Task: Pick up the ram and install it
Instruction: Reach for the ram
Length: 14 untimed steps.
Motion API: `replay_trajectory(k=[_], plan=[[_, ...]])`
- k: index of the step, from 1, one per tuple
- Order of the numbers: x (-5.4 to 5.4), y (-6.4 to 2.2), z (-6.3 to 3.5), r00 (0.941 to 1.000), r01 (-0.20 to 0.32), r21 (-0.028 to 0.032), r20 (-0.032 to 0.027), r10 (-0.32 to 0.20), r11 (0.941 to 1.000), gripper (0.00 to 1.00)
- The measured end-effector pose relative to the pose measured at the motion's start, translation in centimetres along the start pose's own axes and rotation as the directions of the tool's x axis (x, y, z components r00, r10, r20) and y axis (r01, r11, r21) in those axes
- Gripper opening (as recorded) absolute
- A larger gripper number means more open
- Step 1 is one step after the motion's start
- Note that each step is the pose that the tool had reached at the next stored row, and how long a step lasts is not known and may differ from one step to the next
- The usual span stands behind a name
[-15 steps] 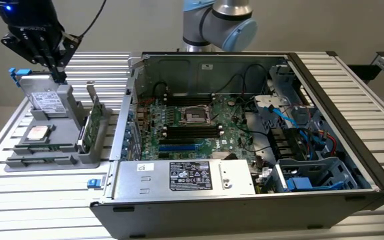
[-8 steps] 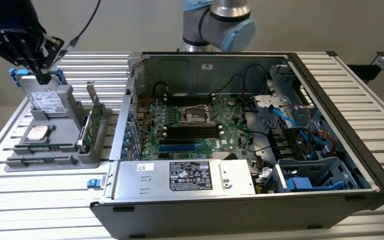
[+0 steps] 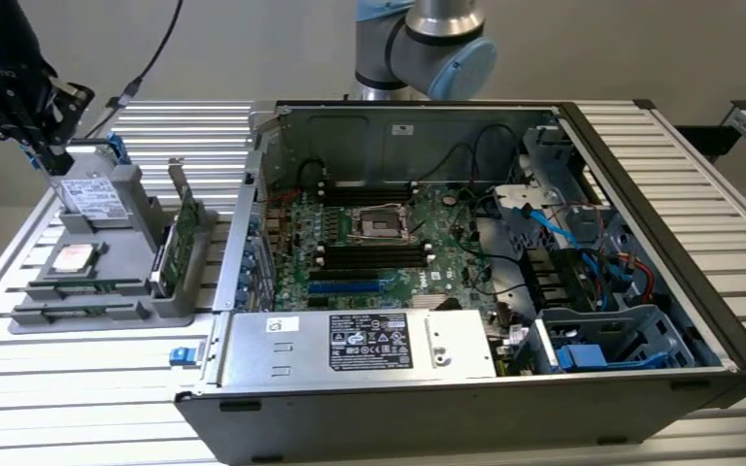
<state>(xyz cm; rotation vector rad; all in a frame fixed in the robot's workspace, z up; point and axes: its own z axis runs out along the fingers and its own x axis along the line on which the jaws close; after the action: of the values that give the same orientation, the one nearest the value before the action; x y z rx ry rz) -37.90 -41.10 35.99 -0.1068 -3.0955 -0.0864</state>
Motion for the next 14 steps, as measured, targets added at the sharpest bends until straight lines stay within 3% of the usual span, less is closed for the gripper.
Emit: replay_trajectory(k=[9,14], plan=[[1.3,-2.34,0.28,0.9999,0.01,-0.0121,-0.0013,-0.01,0.9999,0.1],[1.4,-3.46,0.3,0.9998,0.018,-0.019,-0.0021,-0.018,0.9997,0.1]])
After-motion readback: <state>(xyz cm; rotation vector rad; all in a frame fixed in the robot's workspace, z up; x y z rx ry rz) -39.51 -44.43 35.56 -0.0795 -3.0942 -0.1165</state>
